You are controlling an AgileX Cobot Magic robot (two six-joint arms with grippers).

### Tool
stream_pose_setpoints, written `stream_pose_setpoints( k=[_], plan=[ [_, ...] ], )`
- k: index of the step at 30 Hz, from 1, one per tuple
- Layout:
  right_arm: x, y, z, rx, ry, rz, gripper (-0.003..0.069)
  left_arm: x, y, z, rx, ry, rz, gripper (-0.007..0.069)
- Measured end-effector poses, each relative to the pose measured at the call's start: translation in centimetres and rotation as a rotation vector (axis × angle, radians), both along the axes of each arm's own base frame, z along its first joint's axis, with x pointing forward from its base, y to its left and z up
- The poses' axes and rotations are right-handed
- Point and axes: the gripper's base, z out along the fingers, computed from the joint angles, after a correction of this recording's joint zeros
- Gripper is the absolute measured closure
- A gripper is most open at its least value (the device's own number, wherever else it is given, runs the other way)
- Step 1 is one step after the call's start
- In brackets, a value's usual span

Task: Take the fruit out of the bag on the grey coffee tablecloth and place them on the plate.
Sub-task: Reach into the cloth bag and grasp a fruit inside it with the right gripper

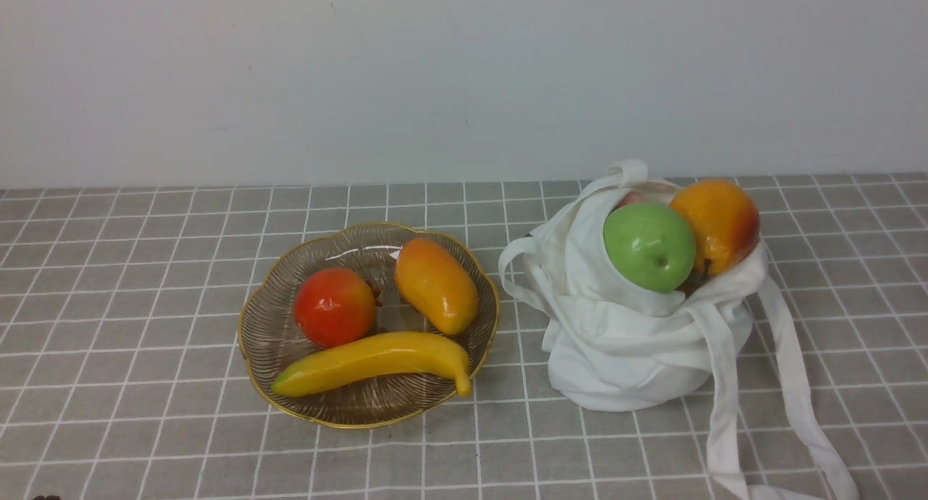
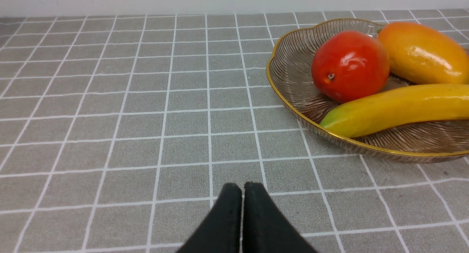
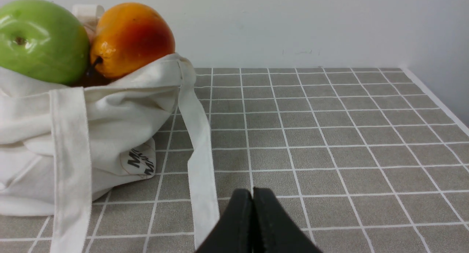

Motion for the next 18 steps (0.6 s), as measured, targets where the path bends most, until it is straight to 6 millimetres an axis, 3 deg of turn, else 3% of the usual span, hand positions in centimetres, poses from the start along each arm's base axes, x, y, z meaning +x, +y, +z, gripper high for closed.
stream_pose_setpoints(
  k=[5, 12, 18],
  plan=[
    [0.1, 0.2, 0.2, 0.100, -0.030, 0.002, 0.0673, 0.0, 0.0, 0.0, 0.000, 0.000, 0.000, 0.0632],
    [0.2, 0.3, 2.1, 0.627, -0.258, -0.011, 0.0673, 0.0, 0.0, 0.0, 0.000, 0.000, 0.000, 0.0632],
    [0.2, 0.2, 2.5, 0.773, -0.305, -0.023, 0.0673, 0.0, 0.0, 0.0, 0.000, 0.000, 0.000, 0.0632]
  ],
)
